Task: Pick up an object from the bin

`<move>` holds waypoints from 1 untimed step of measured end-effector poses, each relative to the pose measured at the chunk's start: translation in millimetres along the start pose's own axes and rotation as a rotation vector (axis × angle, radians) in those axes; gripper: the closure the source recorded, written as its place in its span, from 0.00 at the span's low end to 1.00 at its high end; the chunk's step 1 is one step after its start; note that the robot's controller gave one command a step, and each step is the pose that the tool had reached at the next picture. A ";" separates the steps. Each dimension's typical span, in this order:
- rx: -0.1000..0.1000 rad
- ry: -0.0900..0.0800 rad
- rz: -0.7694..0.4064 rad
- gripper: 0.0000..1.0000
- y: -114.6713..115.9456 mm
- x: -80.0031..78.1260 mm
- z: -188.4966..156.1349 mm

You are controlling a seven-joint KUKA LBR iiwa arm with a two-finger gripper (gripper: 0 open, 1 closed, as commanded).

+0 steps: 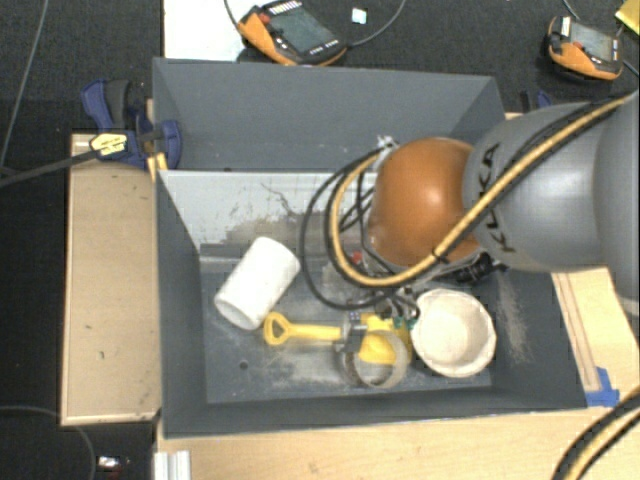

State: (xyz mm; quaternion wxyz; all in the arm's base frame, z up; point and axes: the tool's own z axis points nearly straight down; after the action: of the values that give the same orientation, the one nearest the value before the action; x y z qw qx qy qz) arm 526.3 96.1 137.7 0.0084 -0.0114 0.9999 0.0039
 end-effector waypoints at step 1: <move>0.006 0.020 0.083 0.00 29.3 -2.9 37.7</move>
Offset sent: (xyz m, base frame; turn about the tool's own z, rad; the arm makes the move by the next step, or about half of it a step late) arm 0.0074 0.0273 -0.0677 0.0910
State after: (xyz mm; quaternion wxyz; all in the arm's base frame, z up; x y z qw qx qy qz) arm 529.2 125.8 100.3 -0.0018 0.0301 0.9995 0.0011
